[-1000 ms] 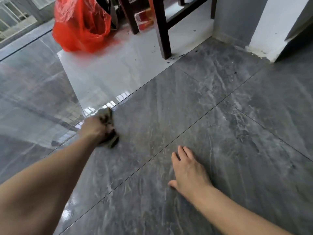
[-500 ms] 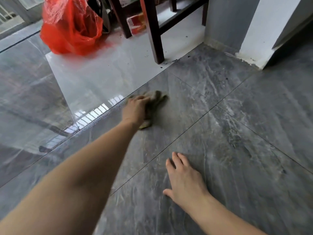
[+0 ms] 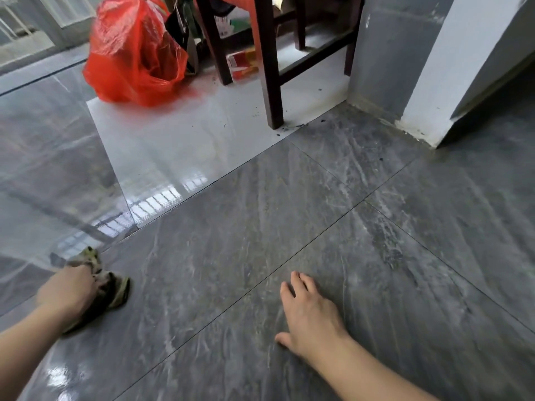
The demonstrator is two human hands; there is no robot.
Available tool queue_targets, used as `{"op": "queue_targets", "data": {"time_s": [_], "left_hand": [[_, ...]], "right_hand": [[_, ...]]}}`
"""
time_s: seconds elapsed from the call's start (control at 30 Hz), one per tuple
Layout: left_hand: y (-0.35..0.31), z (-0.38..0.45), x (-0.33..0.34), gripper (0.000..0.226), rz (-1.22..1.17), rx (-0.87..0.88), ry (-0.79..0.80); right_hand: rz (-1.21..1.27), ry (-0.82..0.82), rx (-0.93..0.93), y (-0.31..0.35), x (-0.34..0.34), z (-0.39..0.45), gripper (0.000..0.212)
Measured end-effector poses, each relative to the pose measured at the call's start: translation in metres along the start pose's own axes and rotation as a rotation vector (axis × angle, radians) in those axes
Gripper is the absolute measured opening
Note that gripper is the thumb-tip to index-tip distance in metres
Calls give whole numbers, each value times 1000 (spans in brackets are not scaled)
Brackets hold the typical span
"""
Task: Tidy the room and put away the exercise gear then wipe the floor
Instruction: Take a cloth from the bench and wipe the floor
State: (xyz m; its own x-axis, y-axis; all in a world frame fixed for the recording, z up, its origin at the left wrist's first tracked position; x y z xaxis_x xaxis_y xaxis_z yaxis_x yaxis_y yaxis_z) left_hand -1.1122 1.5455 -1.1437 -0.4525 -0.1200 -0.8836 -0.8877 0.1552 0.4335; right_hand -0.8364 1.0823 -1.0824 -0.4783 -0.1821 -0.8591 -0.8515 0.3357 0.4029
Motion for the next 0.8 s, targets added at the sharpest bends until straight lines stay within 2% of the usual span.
{"op": "queue_targets", "data": {"time_s": [0.07,0.17,0.27,0.37,0.5,0.6,0.7,0.8], "left_hand": [[-2,-22,-4,24,5,37,-28],[-19,-95,-43,22,-12,114,-52],[-40,-170,-65,18,153,268,-25],[-49,-231,-71,29,229,393,-29],[-37,-311,-55,31,48,496,22],[-7,-339,-34,45,-173,456,79],[33,-352,-18,35,-420,363,136],[72,-368,-8,21,-564,311,122]], "right_hand": [[-5,3,10,0,0,0,96],[-6,6,33,-1,0,1,97],[15,0,61,-2,3,-1,97],[29,-22,91,-2,3,-4,98],[28,-52,137,1,3,-14,93],[-68,-116,133,27,3,-24,72],[-137,-104,-118,95,14,-29,50],[-84,28,-292,158,40,-41,37]]}}
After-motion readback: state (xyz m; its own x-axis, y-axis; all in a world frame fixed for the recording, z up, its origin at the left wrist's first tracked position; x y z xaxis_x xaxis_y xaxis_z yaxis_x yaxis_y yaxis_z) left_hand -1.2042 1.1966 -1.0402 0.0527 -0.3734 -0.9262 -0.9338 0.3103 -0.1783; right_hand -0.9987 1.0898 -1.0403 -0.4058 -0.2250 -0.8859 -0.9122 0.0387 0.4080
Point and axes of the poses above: each hand's wrist, its own z-axis towards the middle knuckle, its own x-axis out of the palm, y = z × x, the point moved 7 cm from there along z, towards the middle knuckle, and after that the axes turned 15 degrees about -x, right-handed, at the moved point
